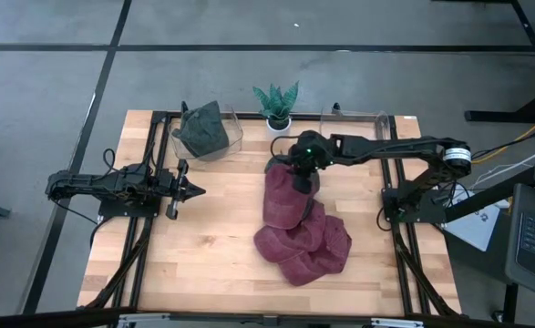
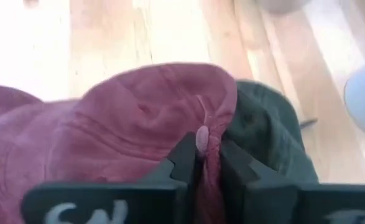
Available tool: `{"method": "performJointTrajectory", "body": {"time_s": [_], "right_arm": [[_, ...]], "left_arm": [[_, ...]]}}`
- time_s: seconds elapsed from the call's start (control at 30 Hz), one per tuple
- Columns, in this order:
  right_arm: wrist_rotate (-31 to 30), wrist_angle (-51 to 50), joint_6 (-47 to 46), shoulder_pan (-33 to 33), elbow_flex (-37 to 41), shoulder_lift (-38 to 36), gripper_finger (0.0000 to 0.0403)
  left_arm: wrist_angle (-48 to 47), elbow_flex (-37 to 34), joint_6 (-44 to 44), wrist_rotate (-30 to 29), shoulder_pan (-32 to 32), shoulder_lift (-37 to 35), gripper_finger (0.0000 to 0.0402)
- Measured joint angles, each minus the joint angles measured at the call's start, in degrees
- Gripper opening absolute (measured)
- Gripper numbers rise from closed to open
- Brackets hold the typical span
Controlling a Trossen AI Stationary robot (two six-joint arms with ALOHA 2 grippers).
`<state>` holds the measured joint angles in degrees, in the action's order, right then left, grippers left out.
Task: Pick & Place hat
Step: Put the left red cap into the right transparent bin
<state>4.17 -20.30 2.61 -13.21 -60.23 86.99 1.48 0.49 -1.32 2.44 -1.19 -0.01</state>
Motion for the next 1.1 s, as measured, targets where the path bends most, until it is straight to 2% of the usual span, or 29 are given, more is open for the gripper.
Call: {"method": "performJointTrajectory", "body": {"time_s": [0.1, 0.23, 0.3, 0.57, 0.7, 1.1], "right_arm": [[0.04, 2.80, 0.91, 0.49, 0.00, -0.54, 0.0060], [1.26, 5.84, 3.58, 1.01, 0.00, -1.76, 0.0028], [2.39, 6.63, 5.61, 1.36, 0.00, -2.49, 0.0027], [3.43, 6.67, 22.35, 3.78, 0.00, -5.57, 0.0034], [3.33, 7.24, 27.39, 4.55, 0.00, -8.61, 0.0029], [-5.99, 5.79, 29.67, 4.95, 0.00, -19.31, 0.0029]], "left_arm": [[0.00, -0.01, 0.00, 0.00, 0.01, 0.00, 0.0006], [0.00, 0.00, 0.00, 0.00, -0.01, 0.00, 0.0006], [0.00, 0.00, 0.00, 0.00, 0.02, 0.00, 0.0006], [0.00, 0.00, 0.00, 0.02, 0.02, 0.00, 0.0006], [0.00, -0.01, 0.00, 0.02, 0.01, 0.00, 0.0006], [0.00, -0.01, 0.00, 0.00, 0.01, 0.00, 0.0006]]}}
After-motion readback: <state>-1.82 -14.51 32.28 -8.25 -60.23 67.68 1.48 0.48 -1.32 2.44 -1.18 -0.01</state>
